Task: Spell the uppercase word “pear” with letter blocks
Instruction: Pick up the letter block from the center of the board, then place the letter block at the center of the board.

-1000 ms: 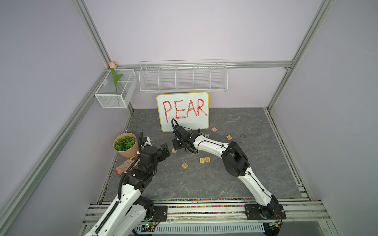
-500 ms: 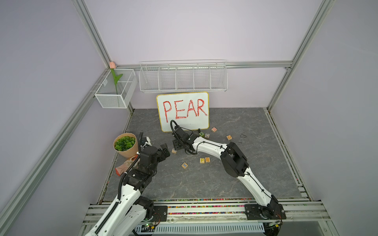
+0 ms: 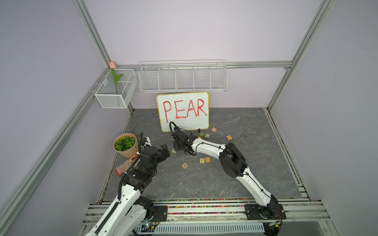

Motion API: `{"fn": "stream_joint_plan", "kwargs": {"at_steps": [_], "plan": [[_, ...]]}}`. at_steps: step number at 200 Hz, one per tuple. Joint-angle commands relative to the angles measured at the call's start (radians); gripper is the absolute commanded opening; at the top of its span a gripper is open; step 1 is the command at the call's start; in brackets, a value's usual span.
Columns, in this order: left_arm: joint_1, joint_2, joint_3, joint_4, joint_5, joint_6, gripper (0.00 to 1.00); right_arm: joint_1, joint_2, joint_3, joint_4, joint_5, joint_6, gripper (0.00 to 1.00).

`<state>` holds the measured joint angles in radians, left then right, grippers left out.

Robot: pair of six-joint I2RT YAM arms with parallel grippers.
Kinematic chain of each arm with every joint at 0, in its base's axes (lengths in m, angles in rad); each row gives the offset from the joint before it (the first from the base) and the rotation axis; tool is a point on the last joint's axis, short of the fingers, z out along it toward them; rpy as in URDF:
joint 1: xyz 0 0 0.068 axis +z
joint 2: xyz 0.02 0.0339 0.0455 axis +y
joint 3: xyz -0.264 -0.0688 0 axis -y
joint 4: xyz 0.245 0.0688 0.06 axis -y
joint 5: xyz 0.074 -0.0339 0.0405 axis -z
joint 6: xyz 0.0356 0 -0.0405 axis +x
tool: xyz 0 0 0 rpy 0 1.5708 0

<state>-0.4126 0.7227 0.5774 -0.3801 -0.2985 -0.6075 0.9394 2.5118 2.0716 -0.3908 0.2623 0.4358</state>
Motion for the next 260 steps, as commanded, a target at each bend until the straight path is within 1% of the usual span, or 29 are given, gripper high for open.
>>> {"fn": "stream_joint_plan", "kwargs": {"at_steps": [1,45,72,89,115,144,165,168,187,210,235,260], "plan": [[0.005,-0.014,-0.008,-0.019,-0.007,0.009,0.99,0.004,0.035,0.011,-0.031,0.006,-0.006,0.46],[0.005,-0.023,-0.002,-0.024,-0.004,0.008,0.99,0.006,0.021,0.025,-0.049,0.009,-0.016,0.35],[0.005,-0.031,0.004,-0.034,0.0,0.009,0.99,0.006,-0.016,0.012,-0.054,0.012,-0.029,0.31],[0.006,-0.034,0.009,-0.039,0.018,0.016,0.99,0.006,-0.082,-0.026,-0.047,0.017,-0.055,0.3],[0.006,-0.013,0.016,-0.014,0.081,0.035,0.99,0.001,-0.237,-0.169,0.02,0.014,-0.071,0.3],[0.006,0.017,0.026,0.041,0.173,0.045,0.99,-0.016,-0.421,-0.342,0.047,0.023,-0.058,0.3],[0.005,0.026,0.028,0.086,0.236,0.046,0.99,-0.046,-0.55,-0.492,0.049,0.039,-0.005,0.3],[0.006,0.051,0.03,0.089,0.243,0.046,0.99,-0.052,-0.568,-0.518,0.049,0.041,0.004,0.3],[0.005,0.104,0.049,0.104,0.312,0.054,1.0,-0.079,-0.671,-0.651,0.036,0.059,0.064,0.3],[-0.001,0.164,0.064,0.166,0.432,0.055,1.0,-0.109,-0.793,-0.813,0.001,0.107,0.133,0.3],[-0.05,0.24,0.116,0.189,0.495,0.078,1.0,-0.161,-0.892,-0.981,-0.019,0.094,0.237,0.3],[-0.143,0.298,0.17,0.176,0.481,0.12,1.0,-0.19,-0.909,-1.077,-0.014,0.061,0.307,0.3]]}}
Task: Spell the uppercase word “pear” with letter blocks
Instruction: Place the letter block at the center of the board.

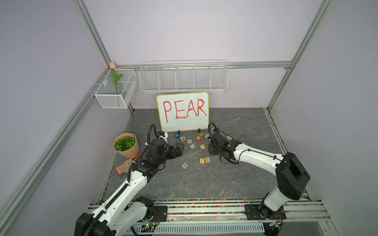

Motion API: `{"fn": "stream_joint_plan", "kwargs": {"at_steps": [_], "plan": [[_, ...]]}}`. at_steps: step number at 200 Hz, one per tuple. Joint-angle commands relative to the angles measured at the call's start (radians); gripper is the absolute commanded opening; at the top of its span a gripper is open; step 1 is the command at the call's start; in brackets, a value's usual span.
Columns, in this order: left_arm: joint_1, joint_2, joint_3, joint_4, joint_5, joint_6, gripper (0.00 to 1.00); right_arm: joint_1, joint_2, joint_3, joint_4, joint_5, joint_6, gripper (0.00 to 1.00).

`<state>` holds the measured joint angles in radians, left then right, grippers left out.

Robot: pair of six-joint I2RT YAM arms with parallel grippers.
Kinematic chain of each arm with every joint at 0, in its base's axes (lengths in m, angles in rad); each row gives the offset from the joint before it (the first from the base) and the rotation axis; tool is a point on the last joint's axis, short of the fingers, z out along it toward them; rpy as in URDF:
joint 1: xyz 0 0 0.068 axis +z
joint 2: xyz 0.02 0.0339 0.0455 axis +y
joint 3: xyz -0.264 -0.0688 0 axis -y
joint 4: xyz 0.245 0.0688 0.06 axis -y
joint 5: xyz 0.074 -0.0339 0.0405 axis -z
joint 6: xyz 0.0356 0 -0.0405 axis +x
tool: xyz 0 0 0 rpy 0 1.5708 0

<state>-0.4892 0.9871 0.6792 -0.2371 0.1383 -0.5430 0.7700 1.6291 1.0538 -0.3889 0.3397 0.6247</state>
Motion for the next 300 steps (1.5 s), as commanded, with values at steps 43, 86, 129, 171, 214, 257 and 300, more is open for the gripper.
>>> {"fn": "stream_joint_plan", "kwargs": {"at_steps": [43,86,129,171,214,257,300], "plan": [[-0.098,0.039,0.055,0.082,0.036,0.007,0.99,-0.046,0.056,-0.098,0.042,-0.082,0.162,0.29],[-0.098,-0.023,0.033,0.047,-0.031,-0.01,0.99,-0.048,0.112,-0.076,0.042,-0.105,0.179,0.3],[-0.097,-0.05,0.025,0.037,-0.064,-0.017,0.99,-0.047,0.095,-0.071,0.016,-0.095,0.175,0.46],[-0.097,-0.043,0.023,0.038,-0.078,-0.026,0.99,-0.039,0.011,-0.072,-0.034,-0.031,0.114,0.58],[-0.097,-0.036,0.02,0.048,-0.084,-0.032,0.99,-0.044,-0.039,-0.103,-0.062,0.026,0.069,0.61],[-0.097,-0.029,0.02,0.049,-0.081,-0.035,0.99,-0.055,-0.051,-0.111,-0.029,0.015,-0.023,0.65],[-0.097,-0.027,0.012,0.06,-0.086,-0.041,0.99,-0.058,-0.006,-0.118,-0.03,-0.025,-0.012,0.64]]}}
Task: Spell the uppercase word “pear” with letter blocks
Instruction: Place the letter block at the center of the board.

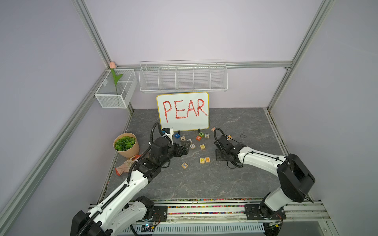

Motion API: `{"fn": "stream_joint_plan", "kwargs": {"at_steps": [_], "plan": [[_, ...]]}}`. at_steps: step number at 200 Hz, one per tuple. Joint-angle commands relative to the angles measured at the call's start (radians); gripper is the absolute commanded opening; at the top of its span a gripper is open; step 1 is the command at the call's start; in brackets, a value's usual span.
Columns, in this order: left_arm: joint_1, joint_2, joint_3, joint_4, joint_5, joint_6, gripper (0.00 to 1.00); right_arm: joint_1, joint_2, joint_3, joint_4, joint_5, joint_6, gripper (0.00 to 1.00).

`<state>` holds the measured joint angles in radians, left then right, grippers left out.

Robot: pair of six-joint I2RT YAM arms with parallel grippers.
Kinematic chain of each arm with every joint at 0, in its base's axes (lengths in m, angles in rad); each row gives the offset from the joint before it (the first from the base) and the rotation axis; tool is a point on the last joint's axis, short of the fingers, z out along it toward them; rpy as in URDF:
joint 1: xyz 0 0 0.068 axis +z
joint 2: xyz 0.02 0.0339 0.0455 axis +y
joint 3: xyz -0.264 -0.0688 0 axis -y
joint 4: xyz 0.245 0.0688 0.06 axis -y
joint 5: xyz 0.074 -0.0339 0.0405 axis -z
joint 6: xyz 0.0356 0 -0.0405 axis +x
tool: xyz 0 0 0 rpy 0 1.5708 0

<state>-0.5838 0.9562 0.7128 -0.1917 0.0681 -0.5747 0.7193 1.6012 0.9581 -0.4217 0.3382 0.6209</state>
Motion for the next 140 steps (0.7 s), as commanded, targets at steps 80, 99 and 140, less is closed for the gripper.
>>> {"fn": "stream_joint_plan", "kwargs": {"at_steps": [80,99,140], "plan": [[-0.002,0.011,-0.022,0.014,-0.019,-0.012,0.99,-0.007,0.144,-0.027,0.018,-0.104,0.03,0.63],[-0.003,0.013,-0.022,0.017,-0.02,-0.013,0.99,-0.003,0.147,-0.025,0.018,-0.117,0.021,0.63],[-0.002,0.019,-0.016,0.014,-0.023,-0.01,0.99,0.011,0.086,-0.01,0.03,-0.117,-0.027,0.67]]}}
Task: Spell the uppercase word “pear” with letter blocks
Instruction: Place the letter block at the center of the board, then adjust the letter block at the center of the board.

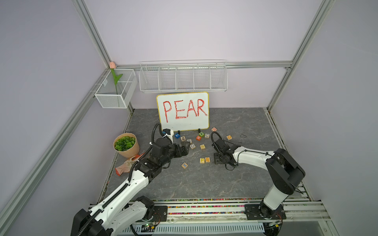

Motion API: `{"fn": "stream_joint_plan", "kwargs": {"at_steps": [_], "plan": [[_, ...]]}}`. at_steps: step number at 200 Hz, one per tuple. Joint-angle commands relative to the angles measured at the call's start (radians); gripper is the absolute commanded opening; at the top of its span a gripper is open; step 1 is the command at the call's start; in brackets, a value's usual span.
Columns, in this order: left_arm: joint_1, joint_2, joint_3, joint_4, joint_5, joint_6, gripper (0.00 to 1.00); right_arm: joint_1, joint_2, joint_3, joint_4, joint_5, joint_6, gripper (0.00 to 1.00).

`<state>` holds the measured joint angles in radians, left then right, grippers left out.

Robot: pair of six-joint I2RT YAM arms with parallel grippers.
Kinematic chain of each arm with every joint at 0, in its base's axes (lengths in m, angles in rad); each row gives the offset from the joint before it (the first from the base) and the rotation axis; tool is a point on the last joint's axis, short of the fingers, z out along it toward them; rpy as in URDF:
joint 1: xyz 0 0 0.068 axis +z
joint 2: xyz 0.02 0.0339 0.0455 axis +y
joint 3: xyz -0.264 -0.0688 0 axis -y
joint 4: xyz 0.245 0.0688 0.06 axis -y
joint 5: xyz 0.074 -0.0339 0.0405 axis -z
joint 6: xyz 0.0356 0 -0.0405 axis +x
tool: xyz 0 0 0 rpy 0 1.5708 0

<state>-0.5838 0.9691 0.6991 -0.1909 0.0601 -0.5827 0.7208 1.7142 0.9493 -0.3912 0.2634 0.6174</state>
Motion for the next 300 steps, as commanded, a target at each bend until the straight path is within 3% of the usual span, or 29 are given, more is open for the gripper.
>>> {"fn": "stream_joint_plan", "kwargs": {"at_steps": [1,55,147,300], "plan": [[-0.002,0.007,-0.003,0.014,-0.015,-0.002,0.99,0.009,-0.029,-0.001,-0.001,-0.04,-0.024,0.67],[-0.002,0.003,0.002,0.001,-0.023,-0.003,0.99,-0.032,-0.075,0.049,-0.024,-0.008,-0.15,0.74],[-0.003,-0.009,0.0,-0.008,-0.034,-0.006,0.99,-0.038,-0.05,-0.017,0.038,-0.14,-0.016,0.69],[-0.002,-0.036,-0.019,-0.007,-0.047,-0.014,0.99,0.045,-0.023,0.024,0.039,-0.17,0.041,0.64]]}}
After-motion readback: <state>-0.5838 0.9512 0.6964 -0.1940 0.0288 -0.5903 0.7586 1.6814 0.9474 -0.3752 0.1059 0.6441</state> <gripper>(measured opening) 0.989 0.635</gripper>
